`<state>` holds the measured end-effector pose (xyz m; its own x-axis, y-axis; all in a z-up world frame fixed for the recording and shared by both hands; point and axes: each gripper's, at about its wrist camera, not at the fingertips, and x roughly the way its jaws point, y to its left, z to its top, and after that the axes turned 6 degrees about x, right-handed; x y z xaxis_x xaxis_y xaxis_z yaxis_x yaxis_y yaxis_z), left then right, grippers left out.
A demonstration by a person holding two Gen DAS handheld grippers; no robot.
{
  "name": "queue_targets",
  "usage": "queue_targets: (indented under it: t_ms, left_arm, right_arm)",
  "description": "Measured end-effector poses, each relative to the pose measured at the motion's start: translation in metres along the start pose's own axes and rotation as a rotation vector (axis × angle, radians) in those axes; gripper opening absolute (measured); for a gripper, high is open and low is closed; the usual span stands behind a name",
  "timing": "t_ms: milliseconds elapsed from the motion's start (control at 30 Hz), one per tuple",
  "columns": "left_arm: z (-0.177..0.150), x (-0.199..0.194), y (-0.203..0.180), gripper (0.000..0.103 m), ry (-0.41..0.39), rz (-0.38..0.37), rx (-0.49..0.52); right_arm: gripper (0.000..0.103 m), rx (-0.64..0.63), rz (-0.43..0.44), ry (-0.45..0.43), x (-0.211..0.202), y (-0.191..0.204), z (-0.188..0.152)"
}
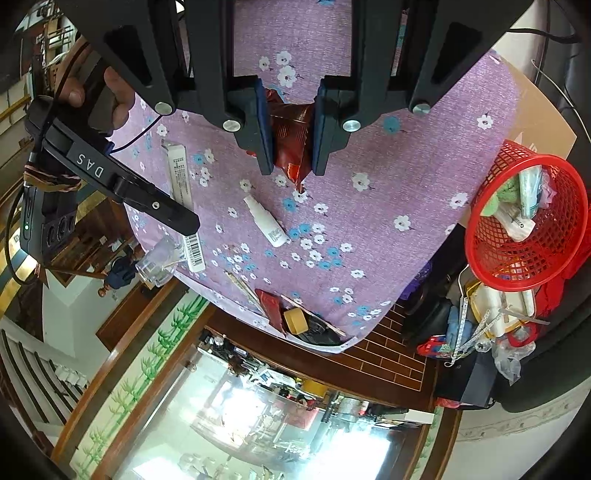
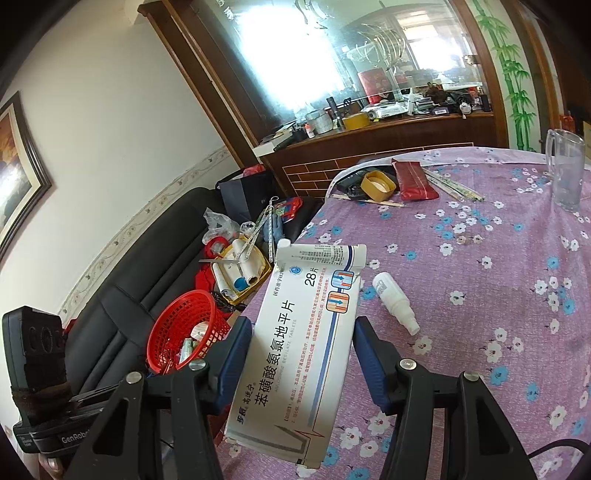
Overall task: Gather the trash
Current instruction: 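Carry the medicine box and red wrapper over the red basket and open both tools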
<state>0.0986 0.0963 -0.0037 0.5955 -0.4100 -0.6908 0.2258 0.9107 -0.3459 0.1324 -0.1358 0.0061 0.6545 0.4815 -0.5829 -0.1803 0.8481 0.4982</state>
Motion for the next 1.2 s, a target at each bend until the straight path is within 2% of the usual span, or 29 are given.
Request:
queue_targets:
  t_ms: [800,1200]
  left_arm:
    - [0.004,-0.022,0.053,0.021,-0.058,0.030,-0.084]
    - [0.005,-0.054,0.106,0.021,-0.134,0.101,-0.179]
  right_arm:
    - [0.060,-0.074,0.033,0.041,0.031,0.043,0.006]
    - [0.060,-0.151,0.089,0.089,0.065,0.087,0.008]
